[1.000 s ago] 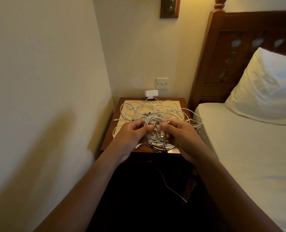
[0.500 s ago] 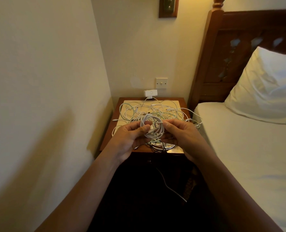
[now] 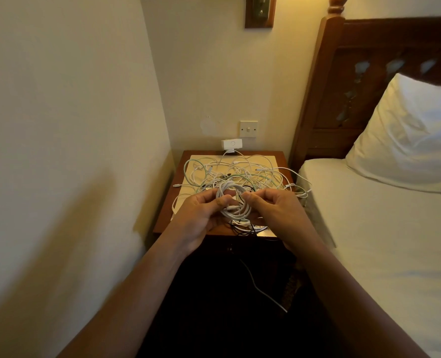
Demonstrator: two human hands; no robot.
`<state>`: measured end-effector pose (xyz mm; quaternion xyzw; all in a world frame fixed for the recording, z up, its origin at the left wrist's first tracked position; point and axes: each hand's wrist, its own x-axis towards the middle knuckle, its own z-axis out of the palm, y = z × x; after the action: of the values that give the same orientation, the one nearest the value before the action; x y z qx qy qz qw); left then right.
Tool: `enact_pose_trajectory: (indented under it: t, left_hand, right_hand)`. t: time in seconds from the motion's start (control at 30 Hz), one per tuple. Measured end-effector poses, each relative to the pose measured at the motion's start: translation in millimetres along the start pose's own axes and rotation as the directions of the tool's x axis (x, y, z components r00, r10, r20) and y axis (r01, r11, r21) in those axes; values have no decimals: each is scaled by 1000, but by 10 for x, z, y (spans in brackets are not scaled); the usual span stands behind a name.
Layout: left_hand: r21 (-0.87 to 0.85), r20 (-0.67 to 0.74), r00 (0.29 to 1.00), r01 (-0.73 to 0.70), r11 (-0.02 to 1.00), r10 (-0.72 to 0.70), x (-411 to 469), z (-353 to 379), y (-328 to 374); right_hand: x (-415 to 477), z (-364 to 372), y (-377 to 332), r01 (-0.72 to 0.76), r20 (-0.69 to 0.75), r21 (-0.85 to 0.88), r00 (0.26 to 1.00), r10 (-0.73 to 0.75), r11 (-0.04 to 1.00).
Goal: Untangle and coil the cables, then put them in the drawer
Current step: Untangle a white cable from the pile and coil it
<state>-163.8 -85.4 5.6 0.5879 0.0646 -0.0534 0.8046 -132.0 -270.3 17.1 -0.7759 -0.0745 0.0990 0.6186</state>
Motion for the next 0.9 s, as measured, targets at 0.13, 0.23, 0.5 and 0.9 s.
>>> enact_pose_trajectory:
  t: [0.13,0.23,0.5,0.9]
  left_hand:
    - [-52,58,998,0,999,3,-39,-23,10]
    - [-63,99,995,0,998,6,-63,-41,-23]
    - [69,118,989,-96,993,88,-99,-72,-85]
    - [-19,81,992,-94,995,95,-40,-133,-133]
  right_hand:
    - [-8,4,-23,-163,116,257,984,137,953]
    - [-19,-15,-11,-227,152,345,971,184,911]
    - [-36,6,23,-189,82,217,981,175,958]
    - [90,-21,21,-191,201,226,969,147,955]
